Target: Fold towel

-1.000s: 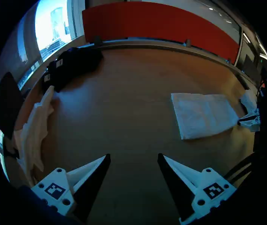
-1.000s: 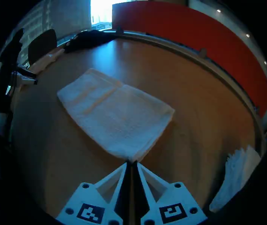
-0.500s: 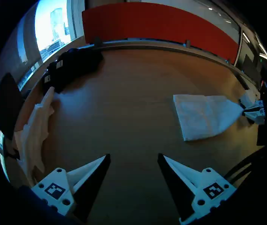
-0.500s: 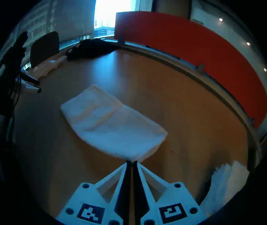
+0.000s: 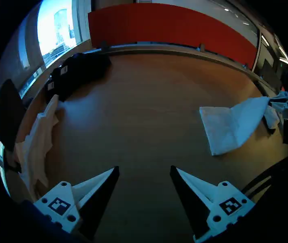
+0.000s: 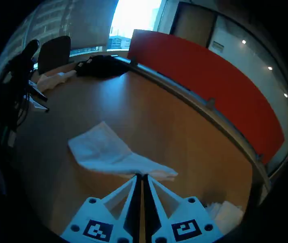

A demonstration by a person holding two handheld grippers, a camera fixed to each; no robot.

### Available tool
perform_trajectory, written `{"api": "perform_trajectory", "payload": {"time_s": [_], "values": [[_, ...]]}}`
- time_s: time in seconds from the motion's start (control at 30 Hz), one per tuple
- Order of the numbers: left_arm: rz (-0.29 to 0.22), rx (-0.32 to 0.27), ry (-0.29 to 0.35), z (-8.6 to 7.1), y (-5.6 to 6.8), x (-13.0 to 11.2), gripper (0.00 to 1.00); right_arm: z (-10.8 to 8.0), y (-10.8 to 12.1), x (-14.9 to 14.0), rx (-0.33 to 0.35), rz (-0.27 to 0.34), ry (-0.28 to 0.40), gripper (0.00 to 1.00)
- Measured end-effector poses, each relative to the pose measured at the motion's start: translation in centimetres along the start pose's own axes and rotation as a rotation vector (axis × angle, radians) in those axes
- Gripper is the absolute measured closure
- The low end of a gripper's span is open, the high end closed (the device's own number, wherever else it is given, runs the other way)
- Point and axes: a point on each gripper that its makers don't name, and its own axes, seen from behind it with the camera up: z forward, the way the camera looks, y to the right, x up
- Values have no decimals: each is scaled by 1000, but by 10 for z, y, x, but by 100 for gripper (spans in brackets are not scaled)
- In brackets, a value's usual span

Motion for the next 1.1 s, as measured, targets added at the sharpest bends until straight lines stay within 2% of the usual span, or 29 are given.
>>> {"api": "perform_trajectory", "payload": {"time_s": [0.4,0.83,1.1], "values": [[-3,4,-3,-1,-1,-3,7,-13,6,26,-16,-65,27,94],[-3,5,-6,-1,0,-5,7,-3,4,29,-6,-76,27,94],[-2,6,-3,0,-1,-2,7,9,-5,35,22,-85,30,94]]}}
